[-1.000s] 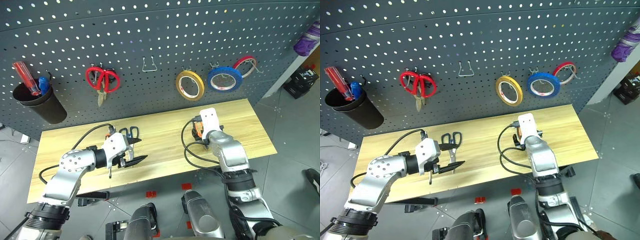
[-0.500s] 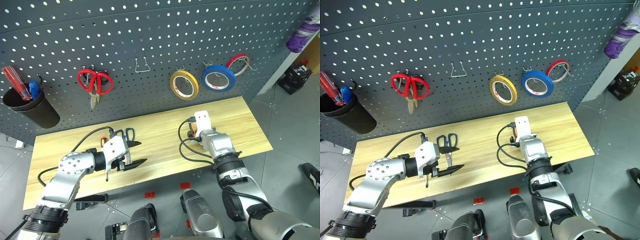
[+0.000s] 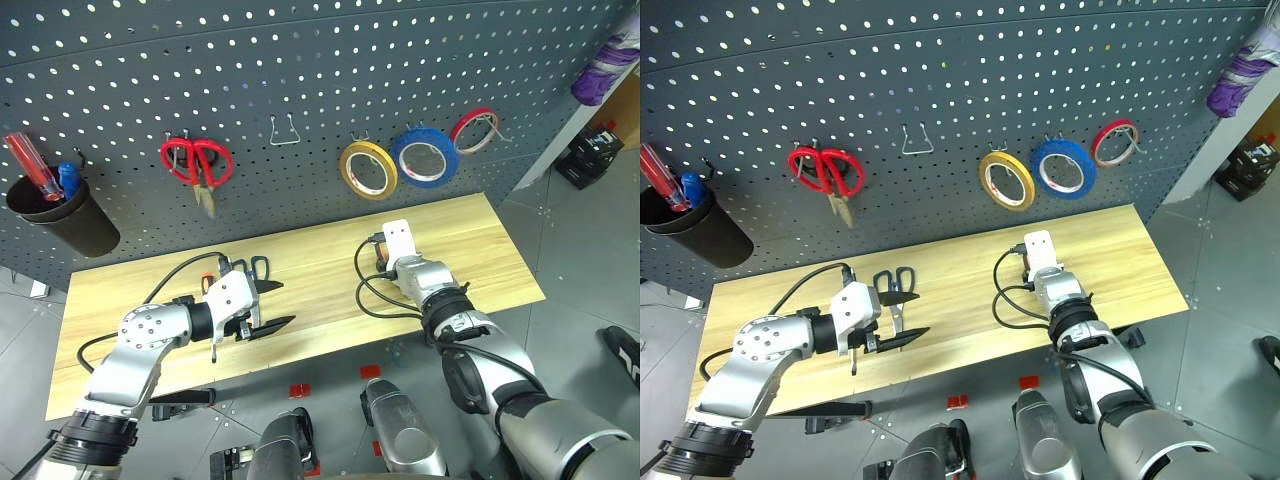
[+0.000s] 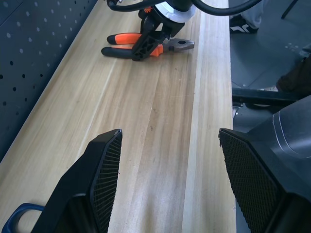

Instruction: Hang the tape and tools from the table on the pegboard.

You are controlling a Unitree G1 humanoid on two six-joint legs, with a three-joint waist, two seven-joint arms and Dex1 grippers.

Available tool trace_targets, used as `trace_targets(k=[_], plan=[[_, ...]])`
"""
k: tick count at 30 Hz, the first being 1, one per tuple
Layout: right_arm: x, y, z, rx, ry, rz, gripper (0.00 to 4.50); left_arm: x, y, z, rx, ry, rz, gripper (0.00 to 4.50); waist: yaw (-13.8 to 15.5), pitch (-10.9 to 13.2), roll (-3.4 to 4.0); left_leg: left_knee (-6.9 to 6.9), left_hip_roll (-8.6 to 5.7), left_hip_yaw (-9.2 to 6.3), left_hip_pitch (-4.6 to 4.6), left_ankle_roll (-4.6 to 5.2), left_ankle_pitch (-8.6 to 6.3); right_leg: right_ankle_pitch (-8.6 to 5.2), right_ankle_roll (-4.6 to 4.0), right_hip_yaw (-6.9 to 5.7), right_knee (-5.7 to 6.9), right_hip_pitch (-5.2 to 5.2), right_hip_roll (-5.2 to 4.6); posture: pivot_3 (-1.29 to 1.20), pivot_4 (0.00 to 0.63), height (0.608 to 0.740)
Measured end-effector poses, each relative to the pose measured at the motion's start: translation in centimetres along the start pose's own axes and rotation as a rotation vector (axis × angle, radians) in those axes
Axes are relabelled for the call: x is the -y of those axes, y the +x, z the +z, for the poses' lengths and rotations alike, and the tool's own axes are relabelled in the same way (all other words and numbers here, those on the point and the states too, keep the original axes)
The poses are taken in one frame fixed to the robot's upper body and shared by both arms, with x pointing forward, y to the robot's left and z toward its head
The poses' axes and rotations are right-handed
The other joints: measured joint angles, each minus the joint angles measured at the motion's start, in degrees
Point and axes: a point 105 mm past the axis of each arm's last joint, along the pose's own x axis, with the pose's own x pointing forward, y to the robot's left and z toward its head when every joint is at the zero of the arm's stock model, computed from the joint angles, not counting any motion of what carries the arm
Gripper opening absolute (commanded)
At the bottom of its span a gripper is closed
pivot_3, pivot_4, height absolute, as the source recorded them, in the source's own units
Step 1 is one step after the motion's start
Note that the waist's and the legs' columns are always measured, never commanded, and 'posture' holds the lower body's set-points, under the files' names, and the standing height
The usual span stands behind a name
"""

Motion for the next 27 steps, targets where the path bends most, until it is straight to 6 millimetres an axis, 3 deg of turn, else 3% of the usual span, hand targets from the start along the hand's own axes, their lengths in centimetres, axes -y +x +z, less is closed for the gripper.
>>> trace_targets(k=[4,7,9,14,18,21,24,27], plan=[[-0.1,-0.1,0.1,0.021,-0.043,0.009,2.89,-0.1,-0.2,-0.1,0.037,-0.065,0.052,3.35,0.1,0.0,0.0,0.0,0.01,0.0,-0.02,0.0,0.0,0.0,0.0,-0.01,0.02,-0.03,0.01,-0.33,0.261,0.74],[-0.7,-1.6,0.8,0.127,-0.045,0.063,2.89,-0.4,-1.2,0.1,0.068,-0.107,0.117,3.35,0.4,0.0,0.01,0.0,0.04,-0.02,-0.24,0.0,0.0,0.0,0.0,-0.01,0.02,-0.28,0.01,-0.33,0.261,0.74],[-1.6,-3.8,1.8,0.217,-0.038,0.122,2.89,-1.0,-2.0,0.6,0.105,-0.12,0.188,3.35,0.4,0.0,0.03,0.12,0.03,-0.02,-0.87,-0.02,0.02,0.01,0.02,0.01,0.24,-0.96,0.01,-0.33,0.265,0.74],[-4.3,-10.4,5.0,0.448,-0.041,0.268,2.89,-2.9,-4.1,1.6,0.211,-0.188,0.403,3.35,0.6,0.0,0.01,0.15,0.07,0.0,-0.9,-0.03,0.02,0.01,0.02,0.02,0.52,-1.14,0.03,-0.33,0.266,0.74],[-6.9,-14.7,8.4,0.621,-0.002,0.39,2.89,-3.8,-5.7,2.3,0.261,-0.219,0.537,3.35,0.8,0.0,0.01,0.16,0.05,0.0,-0.89,-0.03,0.02,0.01,0.02,0.04,0.52,-1.14,0.02,-0.3,0.275,0.74],[-8.3,-17.5,12.7,0.776,0.009,0.461,2.89,-4.0,-6.1,3.2,0.288,-0.223,0.576,3.35,1.2,0.0,0.01,0.16,0.0,0.0,-0.89,-0.03,0.02,0.01,0.01,0.04,0.52,-1.17,0.01,-0.27,0.281,0.74],[-7.7,-20.3,17.2,0.964,0.006,0.465,2.89,-3.9,-6.1,4.3,0.308,-0.219,0.585,3.35,2.2,0.0,0.0,0.15,0.01,-0.02,-0.89,-0.03,0.02,0.01,0.01,0.01,0.49,-1.17,0.01,-0.26,0.284,0.74],[-7.2,-21.7,20.6,1.087,0.016,0.441,2.89,-4.0,-6.2,5.1,0.323,-0.229,0.605,3.35,3.1,0.0,0.0,0.17,0.01,-0.02,-0.89,-0.04,0.03,0.01,0.0,0.0,0.52,-1.17,0.01,-0.24,0.285,0.74]])
